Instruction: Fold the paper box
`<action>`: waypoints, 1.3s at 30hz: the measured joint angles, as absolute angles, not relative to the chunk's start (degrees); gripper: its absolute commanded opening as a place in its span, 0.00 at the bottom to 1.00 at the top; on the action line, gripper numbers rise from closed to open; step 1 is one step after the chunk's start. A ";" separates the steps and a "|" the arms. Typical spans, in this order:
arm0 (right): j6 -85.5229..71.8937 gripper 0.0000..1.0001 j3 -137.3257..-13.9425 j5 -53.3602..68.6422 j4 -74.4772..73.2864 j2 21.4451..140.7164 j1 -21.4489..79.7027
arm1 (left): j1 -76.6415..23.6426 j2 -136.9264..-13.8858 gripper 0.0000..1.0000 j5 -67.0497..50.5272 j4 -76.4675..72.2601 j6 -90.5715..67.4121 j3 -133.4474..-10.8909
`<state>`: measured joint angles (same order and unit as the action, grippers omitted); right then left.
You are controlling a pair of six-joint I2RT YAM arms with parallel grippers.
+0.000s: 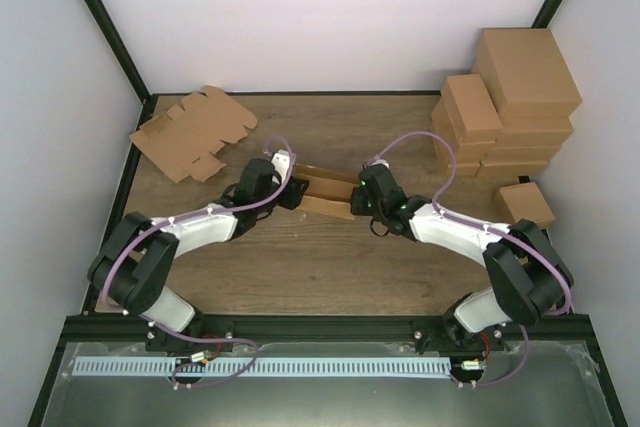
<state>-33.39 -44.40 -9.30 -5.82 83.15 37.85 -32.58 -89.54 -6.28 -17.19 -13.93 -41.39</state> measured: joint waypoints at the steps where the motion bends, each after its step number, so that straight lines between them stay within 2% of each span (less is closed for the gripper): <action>1: -32.95 0.04 -44.40 -9.34 -5.91 83.20 37.87 | -32.60 -88.66 0.52 -6.28 -16.45 -13.80 -41.34; 9: -30.28 0.04 -45.23 -10.15 -5.98 84.49 37.98 | -32.62 -75.77 0.60 -4.29 -7.97 -14.85 -40.40; 17: -26.72 0.04 -46.39 -10.31 -6.83 86.91 37.98 | -32.62 -64.34 0.58 -3.16 4.10 -11.35 -39.81; 22: -23.31 0.04 -47.24 -10.28 -8.05 87.74 37.98 | -32.67 -67.07 0.57 -6.02 10.59 -2.55 -48.23; 29: -21.19 0.04 -48.71 -10.13 -8.56 88.88 37.98 | -34.70 -77.01 0.58 -9.91 18.52 7.86 -60.58; 37: -20.38 0.04 -48.71 -9.87 -8.49 89.25 37.98 | -39.42 -85.91 0.58 -12.53 25.47 14.50 -64.79; 39: -20.38 0.04 -48.71 -9.74 -8.40 89.25 37.98 | -39.81 -86.83 0.53 -12.40 26.35 15.27 -65.10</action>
<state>-20.38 -48.71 -9.74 -8.40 89.25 37.98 -39.81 -86.83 -12.40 26.35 15.27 -65.10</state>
